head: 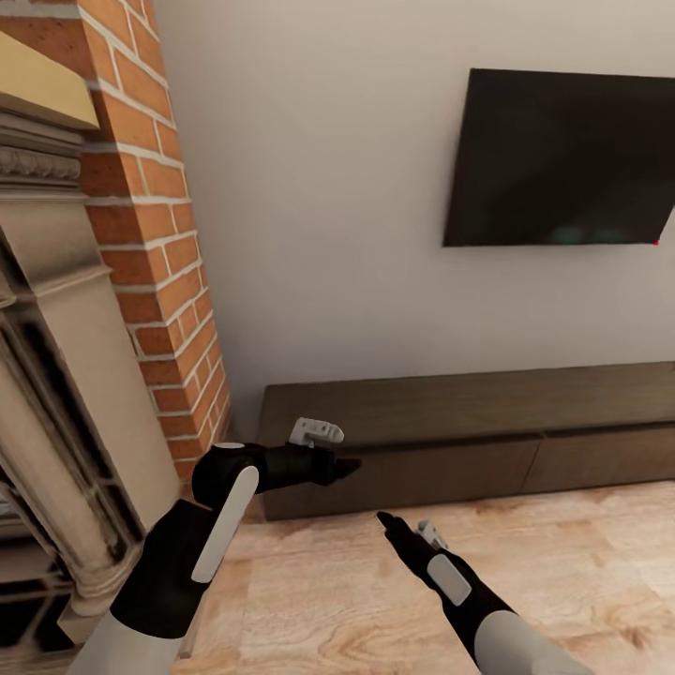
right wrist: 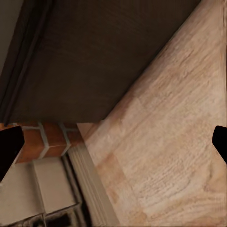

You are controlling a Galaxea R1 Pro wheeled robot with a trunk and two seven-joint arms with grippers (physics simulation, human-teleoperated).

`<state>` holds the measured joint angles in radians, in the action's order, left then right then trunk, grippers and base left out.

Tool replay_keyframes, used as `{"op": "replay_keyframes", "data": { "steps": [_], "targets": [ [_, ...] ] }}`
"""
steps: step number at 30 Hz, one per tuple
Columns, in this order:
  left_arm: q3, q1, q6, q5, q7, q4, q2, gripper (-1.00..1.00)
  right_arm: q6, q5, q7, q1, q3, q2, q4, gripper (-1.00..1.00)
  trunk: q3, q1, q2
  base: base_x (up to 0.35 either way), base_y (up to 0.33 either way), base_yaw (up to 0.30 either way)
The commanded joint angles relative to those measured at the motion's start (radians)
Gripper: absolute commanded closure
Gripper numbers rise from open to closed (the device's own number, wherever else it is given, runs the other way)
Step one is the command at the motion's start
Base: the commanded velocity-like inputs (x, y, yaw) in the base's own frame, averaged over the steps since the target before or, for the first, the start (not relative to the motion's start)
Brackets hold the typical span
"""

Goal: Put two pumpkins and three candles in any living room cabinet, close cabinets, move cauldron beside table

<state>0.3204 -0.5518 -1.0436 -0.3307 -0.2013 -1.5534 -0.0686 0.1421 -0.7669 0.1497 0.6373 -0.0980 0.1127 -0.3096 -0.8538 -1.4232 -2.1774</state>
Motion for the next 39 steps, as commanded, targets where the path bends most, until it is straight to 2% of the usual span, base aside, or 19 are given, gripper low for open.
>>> {"op": "replay_keyframes", "data": {
  "steps": [1,3,8,11,16,20,21,23,24,27,29,30,32,33,36,37,39],
  "targets": [
    [-0.001,-0.001,-0.004,0.01,-0.01,-0.001,0.0,-1.0,0.007,-0.003,0.003,-0.001,-0.022,0.0,-0.001,-1.0,-0.001,0.0,0.0,0.24,-0.044,-0.051],
    [0.0,-0.001,-0.004,0.01,-0.01,-0.001,0.0,-1.0,0.008,-0.002,0.001,-0.003,-0.061,-0.008,0.0,-1.0,-0.001,0.0,0.0,0.164,-0.035,-0.034],
    [0.0,-0.001,-0.004,0.01,-0.01,-0.001,0.0,-1.0,0.01,-0.002,0.0,-0.005,-0.118,-0.019,0.0,-1.0,-0.001,0.0,0.0,0.067,-0.014,-0.014],
    [-0.001,0.0,-0.004,0.01,-0.011,-0.001,0.0,-1.0,0.01,-0.003,0.0,-0.005,-0.134,-0.023,0.0,-1.0,-0.001,0.0,0.0,0.022,-0.005,-0.004],
    [-0.001,-0.001,-0.004,0.01,-0.011,-0.001,0.0,-1.0,0.022,-0.011,0.009,-0.005,-0.151,-0.05,0.0,-1.0,-0.001,0.0,0.0,0.023,-0.002,-0.002],
    [-0.001,-0.001,-0.004,0.01,-0.01,-0.001,0.0,-1.0,0.121,-0.086,0.041,-0.005,-0.178,-0.087,-0.001,-1.0,-0.001,0.0,0.0,0.104,0.0,0.0],
    [0.0,-0.001,-0.004,0.011,-0.008,-0.001,0.0,-1.0,0.176,-0.127,0.054,-0.005,-0.185,-0.108,-0.002,-1.0,-0.001,0.0,0.0,0.071,0.0,0.0],
    [0.0,-0.001,-0.004,0.011,-0.007,-0.001,0.0,-1.0,0.225,-0.172,0.064,-0.005,-0.191,-0.13,-0.008,-1.0,-0.001,0.0,0.0,0.047,0.0,0.0],
    [0.0,-0.001,-0.004,0.012,-0.006,-0.001,0.0,-1.0,0.23,-0.182,0.067,-0.005,-0.192,-0.133,-0.01,-1.0,-0.001,0.0,0.0,0.029,0.0,0.0],
    [0.0,-0.001,-0.004,0.012,-0.005,-0.001,0.0,-1.0,0.21,-0.199,0.067,-0.005,-0.193,-0.14,-0.013,-1.0,-0.001,0.0,0.0,0.019,0.0,0.0],
    [0.0,-0.001,-0.004,0.013,-0.005,-0.001,0.0,-1.0,0.163,-0.207,0.065,-0.005,-0.193,-0.142,-0.011,-1.0,-0.001,0.0,0.0,0.011,0.0,0.0],
    [0.0,0.0,-0.004,0.014,-0.004,-0.001,0.0,-1.0,0.109,-0.213,0.07,-0.005,-0.194,-0.144,-0.008,-1.0,-0.001,0.0,0.0,0.006,0.0,0.0],
    [0.0,0.0,-0.004,0.014,-0.003,-0.001,0.0,-1.0,0.077,-0.218,0.085,-0.005,-0.195,-0.148,-0.007,-1.0,-0.001,0.0,0.0,0.004,0.0,0.0],
    [0.0,0.0,-0.004,0.014,-0.003,-0.001,0.0,-1.0,0.069,-0.219,0.1,-0.005,-0.195,-0.15,-0.006,-1.0,-0.001,0.0,0.0,0.003,0.0,0.0],
    [0.0,0.0,-0.004,0.015,-0.002,-0.001,0.0,-1.0,0.076,-0.223,0.213,-0.006,-0.197,-0.16,0.002,-1.0,-0.001,0.0,0.0,0.002,0.0,0.0],
    [0.0,-0.001,-0.004,0.015,-0.002,-0.001,0.0,-1.0,0.088,-0.223,0.281,-0.006,-0.197,-0.169,0.006,-1.0,-0.001,0.0,0.0,0.0,0.0,0.0],
    [0.0,-0.001,-0.004,0.015,-0.001,0.0,0.0,-1.0,0.096,-0.222,0.351,-0.007,-0.198,-0.177,0.01,-1.0,-0.001,0.0,0.0,0.0,0.0,0.0]
  ]
}}
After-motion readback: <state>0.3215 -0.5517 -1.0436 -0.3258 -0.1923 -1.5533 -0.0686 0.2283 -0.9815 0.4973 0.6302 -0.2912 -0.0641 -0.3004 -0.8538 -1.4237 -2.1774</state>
